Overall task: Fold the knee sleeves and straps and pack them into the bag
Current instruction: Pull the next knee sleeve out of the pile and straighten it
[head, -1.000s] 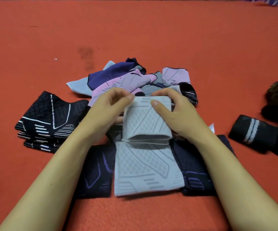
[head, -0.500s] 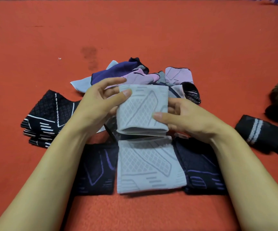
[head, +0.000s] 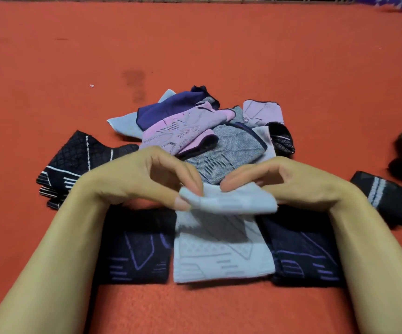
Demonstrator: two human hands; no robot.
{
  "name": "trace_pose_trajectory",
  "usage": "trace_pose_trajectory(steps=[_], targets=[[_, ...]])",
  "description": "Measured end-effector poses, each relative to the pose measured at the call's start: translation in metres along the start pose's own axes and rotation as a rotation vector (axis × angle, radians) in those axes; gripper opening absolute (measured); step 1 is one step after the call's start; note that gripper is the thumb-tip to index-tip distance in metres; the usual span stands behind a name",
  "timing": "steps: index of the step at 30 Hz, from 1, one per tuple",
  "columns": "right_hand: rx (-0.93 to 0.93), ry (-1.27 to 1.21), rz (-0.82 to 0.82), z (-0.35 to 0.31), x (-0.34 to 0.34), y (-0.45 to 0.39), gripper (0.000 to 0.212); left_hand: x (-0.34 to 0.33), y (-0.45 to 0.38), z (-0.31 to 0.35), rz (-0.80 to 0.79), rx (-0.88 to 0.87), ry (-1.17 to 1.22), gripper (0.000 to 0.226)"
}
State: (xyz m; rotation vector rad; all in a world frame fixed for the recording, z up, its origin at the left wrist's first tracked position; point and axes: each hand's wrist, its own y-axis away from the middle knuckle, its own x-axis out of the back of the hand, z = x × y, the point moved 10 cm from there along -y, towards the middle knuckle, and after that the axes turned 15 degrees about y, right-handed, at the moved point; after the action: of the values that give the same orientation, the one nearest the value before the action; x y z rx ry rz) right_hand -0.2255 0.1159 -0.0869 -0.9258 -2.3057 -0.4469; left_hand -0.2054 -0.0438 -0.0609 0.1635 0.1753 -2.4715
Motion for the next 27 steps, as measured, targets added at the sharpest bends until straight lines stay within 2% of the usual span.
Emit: trace_pose_trajectory(steps=[4,6,8,11,13,15,17,19,21,22,23,25,26,27], targets=[[-0.035,-0.056,-0.029,0.006,-0.006,-0.006,0.047,-0.012,0.002,-0.019,-0.172,0.189,-0.159,0.027],[-0.017,-0.016,-0.042,0.002,-0.01,-0.009,0.046,-0.017,0.006,-0.028,-0.269,0.288,-0.164,0.039],[-0.037,0.035,-0.052,0.002,-0.013,-0.01,0.04,-0.02,0.006,-0.031,-0.272,0.334,-0.121,0.041],[-0.051,0.051,-0.08,-0.002,-0.02,-0.011,0.033,-0.001,-0.004,-0.031,-0.024,0.288,-0.175,0.03],[-0.055,0.025,-0.033,-0.004,-0.018,-0.013,0.028,0.016,-0.008,-0.031,0.144,0.272,-0.225,0.027],[-0.102,-0.064,0.073,-0.001,-0.01,-0.016,0.024,0.03,-0.009,-0.028,0.294,0.24,-0.247,0.024],[-0.16,-0.128,0.221,0.011,0.0,-0.018,0.024,0.052,-0.007,-0.018,0.514,0.151,-0.322,0.023],[-0.222,-0.142,0.371,0.023,0.012,-0.019,0.028,0.073,0.001,-0.001,0.754,0.003,-0.515,0.019],[-0.24,-0.074,0.497,0.029,0.024,-0.017,0.033,0.081,0.01,0.015,0.922,-0.156,-0.715,0.004],[-0.249,-0.021,0.543,0.031,0.028,-0.016,0.035,0.082,0.013,0.017,0.957,-0.185,-0.805,0.01],[-0.264,0.042,0.57,0.034,0.031,-0.015,0.036,0.083,0.012,0.012,0.953,-0.167,-0.878,0.026],[-0.287,0.175,0.572,0.035,0.032,-0.015,0.035,0.089,0.007,-0.007,0.921,-0.001,-0.974,0.057],[-0.295,0.226,0.562,0.035,0.031,-0.016,0.034,0.09,0.005,-0.014,0.916,0.071,-0.987,0.062],[-0.299,0.257,0.552,0.033,0.03,-0.017,0.033,0.091,0.004,-0.017,0.923,0.096,-0.993,0.058]])
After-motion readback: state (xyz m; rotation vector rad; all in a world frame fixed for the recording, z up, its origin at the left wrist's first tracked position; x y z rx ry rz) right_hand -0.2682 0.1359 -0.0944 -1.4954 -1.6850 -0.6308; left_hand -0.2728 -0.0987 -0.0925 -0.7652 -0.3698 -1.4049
